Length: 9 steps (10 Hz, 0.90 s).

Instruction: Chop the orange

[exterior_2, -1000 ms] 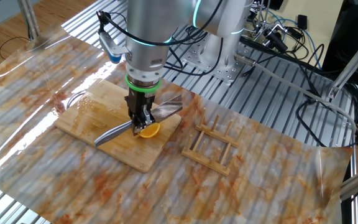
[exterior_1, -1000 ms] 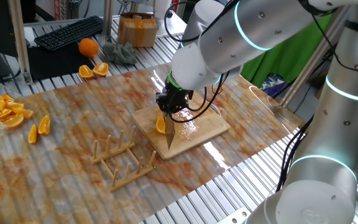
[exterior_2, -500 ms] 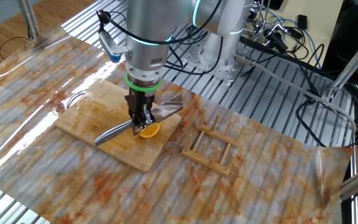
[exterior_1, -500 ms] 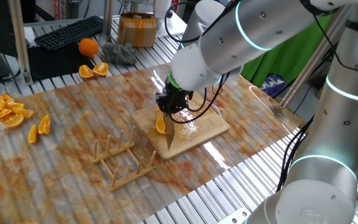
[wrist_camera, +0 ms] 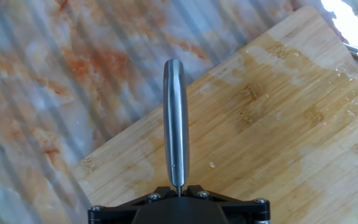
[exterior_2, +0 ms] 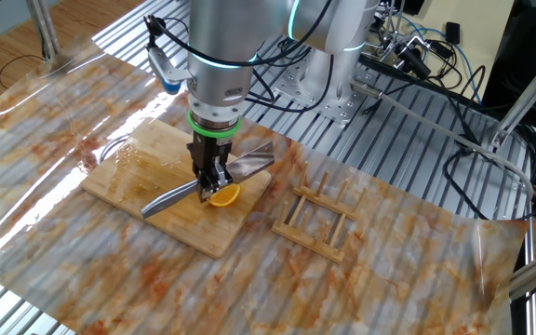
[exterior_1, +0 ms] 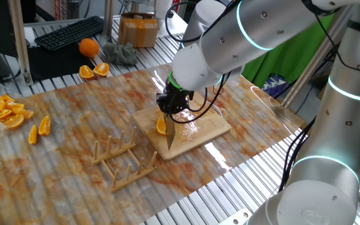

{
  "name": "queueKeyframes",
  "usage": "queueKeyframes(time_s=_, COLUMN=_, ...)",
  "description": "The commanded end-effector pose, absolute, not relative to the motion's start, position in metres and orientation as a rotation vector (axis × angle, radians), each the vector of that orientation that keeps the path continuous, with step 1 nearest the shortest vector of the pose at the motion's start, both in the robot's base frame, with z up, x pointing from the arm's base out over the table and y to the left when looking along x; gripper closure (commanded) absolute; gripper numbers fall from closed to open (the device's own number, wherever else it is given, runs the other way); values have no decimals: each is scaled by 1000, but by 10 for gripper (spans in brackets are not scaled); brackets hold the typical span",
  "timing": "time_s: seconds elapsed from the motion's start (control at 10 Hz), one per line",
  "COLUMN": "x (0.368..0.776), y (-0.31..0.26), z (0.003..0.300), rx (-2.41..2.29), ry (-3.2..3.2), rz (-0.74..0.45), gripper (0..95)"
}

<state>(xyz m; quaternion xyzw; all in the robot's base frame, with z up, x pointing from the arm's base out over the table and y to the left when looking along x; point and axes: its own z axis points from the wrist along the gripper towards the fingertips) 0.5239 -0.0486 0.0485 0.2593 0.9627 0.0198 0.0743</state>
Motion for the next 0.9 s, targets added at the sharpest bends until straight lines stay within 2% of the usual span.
queueKeyframes(time_s=0.1, x=524, y=-48, z=49, rx=783, ry=2890, rz=59, gripper=950)
queueKeyframes(time_s=0.5, x=524, y=-48, z=49, rx=788, ry=2893, rz=55, gripper=950)
queueKeyframes(time_s=0.6, x=524, y=-48, z=49, rx=791, ry=2894, rz=55, gripper=760)
queueKeyframes(time_s=0.9, x=524, y=-48, z=48, rx=792, ry=2896, rz=53, gripper=760)
